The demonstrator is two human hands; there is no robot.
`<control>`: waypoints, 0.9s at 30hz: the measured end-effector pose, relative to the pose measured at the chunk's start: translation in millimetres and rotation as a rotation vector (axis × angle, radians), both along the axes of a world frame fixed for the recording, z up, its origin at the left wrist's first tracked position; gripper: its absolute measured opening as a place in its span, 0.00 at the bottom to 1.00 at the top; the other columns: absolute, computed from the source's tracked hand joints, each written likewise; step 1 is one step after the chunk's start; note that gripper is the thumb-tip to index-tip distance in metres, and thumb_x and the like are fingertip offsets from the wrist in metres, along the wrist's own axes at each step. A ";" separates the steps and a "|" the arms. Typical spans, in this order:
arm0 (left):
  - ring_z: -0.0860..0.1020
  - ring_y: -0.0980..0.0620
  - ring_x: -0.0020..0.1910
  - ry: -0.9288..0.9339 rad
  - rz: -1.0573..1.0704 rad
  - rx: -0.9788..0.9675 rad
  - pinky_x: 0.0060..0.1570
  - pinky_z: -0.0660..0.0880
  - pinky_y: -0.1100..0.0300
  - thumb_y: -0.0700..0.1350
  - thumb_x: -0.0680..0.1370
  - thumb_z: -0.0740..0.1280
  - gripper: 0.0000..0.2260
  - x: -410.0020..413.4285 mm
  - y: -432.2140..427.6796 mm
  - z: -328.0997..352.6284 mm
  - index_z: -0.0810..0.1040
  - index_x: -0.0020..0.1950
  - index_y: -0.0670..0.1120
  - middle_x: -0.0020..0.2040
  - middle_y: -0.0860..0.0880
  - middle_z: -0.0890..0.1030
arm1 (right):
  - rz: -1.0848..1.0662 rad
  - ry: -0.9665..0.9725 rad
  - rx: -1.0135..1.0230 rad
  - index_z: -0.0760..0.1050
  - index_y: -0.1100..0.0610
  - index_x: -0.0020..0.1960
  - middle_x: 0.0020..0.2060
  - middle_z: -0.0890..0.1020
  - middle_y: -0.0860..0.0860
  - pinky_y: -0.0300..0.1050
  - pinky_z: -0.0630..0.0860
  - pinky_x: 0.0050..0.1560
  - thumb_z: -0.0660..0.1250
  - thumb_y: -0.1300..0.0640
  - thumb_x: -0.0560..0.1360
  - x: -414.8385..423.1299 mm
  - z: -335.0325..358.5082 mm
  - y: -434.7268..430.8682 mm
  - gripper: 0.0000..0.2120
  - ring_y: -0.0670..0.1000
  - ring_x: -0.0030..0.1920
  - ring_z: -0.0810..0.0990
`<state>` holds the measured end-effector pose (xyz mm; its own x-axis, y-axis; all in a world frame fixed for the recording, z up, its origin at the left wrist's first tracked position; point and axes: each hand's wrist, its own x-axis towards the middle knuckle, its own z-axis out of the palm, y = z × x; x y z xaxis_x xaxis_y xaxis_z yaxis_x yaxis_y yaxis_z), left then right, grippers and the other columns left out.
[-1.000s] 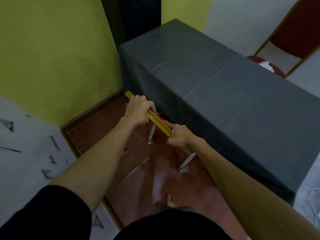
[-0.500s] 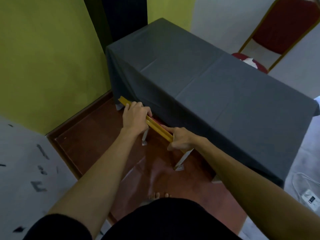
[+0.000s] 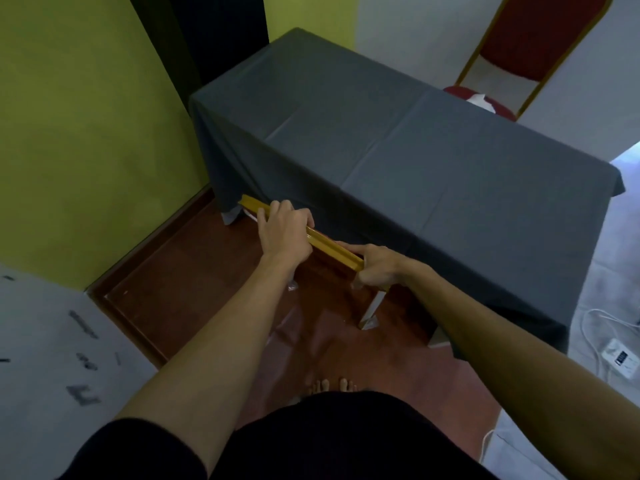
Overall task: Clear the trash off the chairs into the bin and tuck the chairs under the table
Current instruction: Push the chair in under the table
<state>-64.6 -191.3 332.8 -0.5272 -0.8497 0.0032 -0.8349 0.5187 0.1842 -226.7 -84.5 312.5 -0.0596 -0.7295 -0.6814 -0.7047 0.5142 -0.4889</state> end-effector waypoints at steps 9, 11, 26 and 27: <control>0.73 0.47 0.59 -0.006 -0.050 0.000 0.62 0.67 0.48 0.51 0.69 0.77 0.13 5.0 -4.8 -1.4 0.82 0.52 0.57 0.53 0.49 0.78 | -0.435 0.130 -0.359 0.74 0.47 0.72 0.44 0.84 0.48 0.47 0.85 0.39 0.69 0.59 0.74 38.2 -24.7 30.6 0.26 0.49 0.38 0.85; 0.73 0.47 0.59 -0.012 -0.070 0.010 0.61 0.68 0.48 0.51 0.69 0.78 0.14 5.5 -6.4 -1.6 0.81 0.53 0.56 0.53 0.49 0.78 | -0.465 0.154 -0.416 0.74 0.48 0.71 0.46 0.84 0.48 0.50 0.86 0.43 0.70 0.58 0.75 41.2 -27.6 36.9 0.25 0.48 0.40 0.85; 0.68 0.44 0.74 -0.146 -0.395 0.525 0.76 0.50 0.36 0.53 0.70 0.77 0.30 -80.9 102.7 28.6 0.73 0.70 0.56 0.71 0.49 0.74 | -0.619 0.086 -0.511 0.74 0.55 0.73 0.65 0.81 0.53 0.23 0.73 0.46 0.69 0.59 0.79 -30.0 8.1 139.6 0.22 0.48 0.56 0.81; 0.69 0.45 0.73 -0.140 -0.428 0.547 0.75 0.55 0.37 0.53 0.70 0.76 0.29 -101.6 118.9 24.0 0.73 0.70 0.55 0.71 0.49 0.74 | -0.659 0.106 -0.516 0.74 0.56 0.73 0.66 0.81 0.54 0.28 0.72 0.54 0.69 0.59 0.79 -48.2 11.3 156.4 0.22 0.51 0.62 0.81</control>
